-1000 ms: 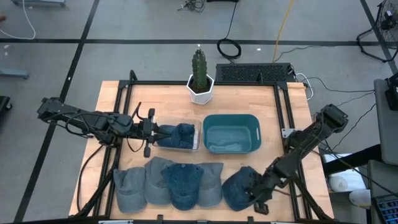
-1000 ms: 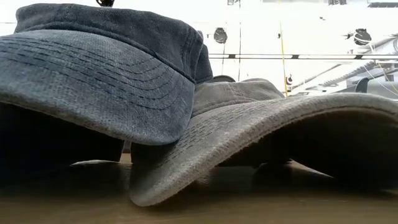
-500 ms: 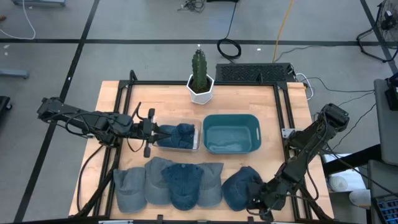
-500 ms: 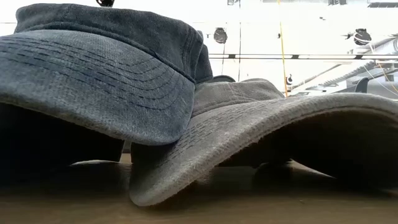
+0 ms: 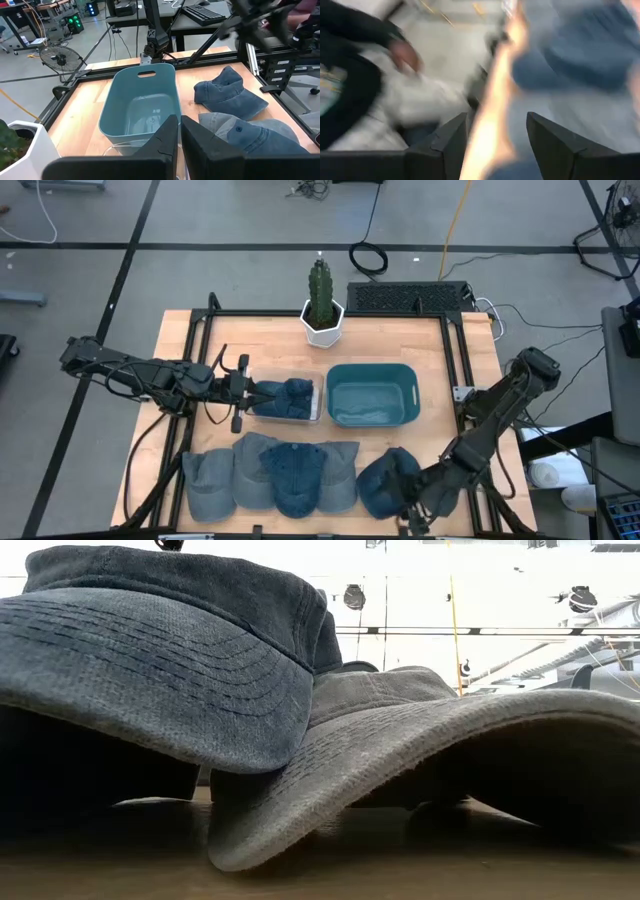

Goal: Pick & Place hat
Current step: Put the right blue cap into the transparent bin

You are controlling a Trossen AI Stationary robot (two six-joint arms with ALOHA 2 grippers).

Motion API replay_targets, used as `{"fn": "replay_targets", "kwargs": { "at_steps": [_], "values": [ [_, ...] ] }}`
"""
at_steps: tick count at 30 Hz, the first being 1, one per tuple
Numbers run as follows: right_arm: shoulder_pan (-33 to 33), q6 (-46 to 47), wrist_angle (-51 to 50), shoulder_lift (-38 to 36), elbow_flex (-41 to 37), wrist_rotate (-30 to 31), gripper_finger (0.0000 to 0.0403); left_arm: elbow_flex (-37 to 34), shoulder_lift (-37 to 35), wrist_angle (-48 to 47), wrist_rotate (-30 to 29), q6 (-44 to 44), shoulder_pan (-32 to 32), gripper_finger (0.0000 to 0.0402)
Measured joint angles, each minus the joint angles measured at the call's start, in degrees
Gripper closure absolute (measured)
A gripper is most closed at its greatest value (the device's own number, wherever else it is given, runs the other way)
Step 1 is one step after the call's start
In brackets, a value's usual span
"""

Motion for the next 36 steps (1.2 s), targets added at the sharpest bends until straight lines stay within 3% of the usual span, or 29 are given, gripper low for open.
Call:
{"fn": "replay_targets", "kwargs": {
  "at_steps": [4, 10, 17, 25, 32, 36],
  "values": [
    [1.1, 13.7, -21.9, 2.1, 3.8, -1.4, 0.0209, 0.0, 0.0, 0.0, 0.0, 0.0, 0.0, 0.0371],
    [5.3, 31.1, -32.7, 2.4, 0.2, -8.9, 0.0209, 0.0, 0.0, 0.0, 0.0, 0.0, 0.0, 0.0371],
    [9.6, 38.0, -24.6, 2.5, -5.2, -9.3, 0.0209, 0.0, 0.0, 0.0, 0.0, 0.0, 0.0, 0.0371],
    [10.1, 38.5, -21.6, 2.3, -10.6, -9.7, 0.0209, 0.0, 0.0, 0.0, 0.0, 0.0, 0.0, 0.0371],
    [10.2, 38.4, -5.3, 2.4, -16.5, -13.8, 0.0209, 0.0, 0.0, 0.0, 0.0, 0.0, 0.0, 0.0371],
    [10.2, 38.5, -2.6, 2.4, -17.3, -16.8, 0.0209, 0.0, 0.0, 0.0, 0.0, 0.0, 0.0, 0.0371]
  ]
}}
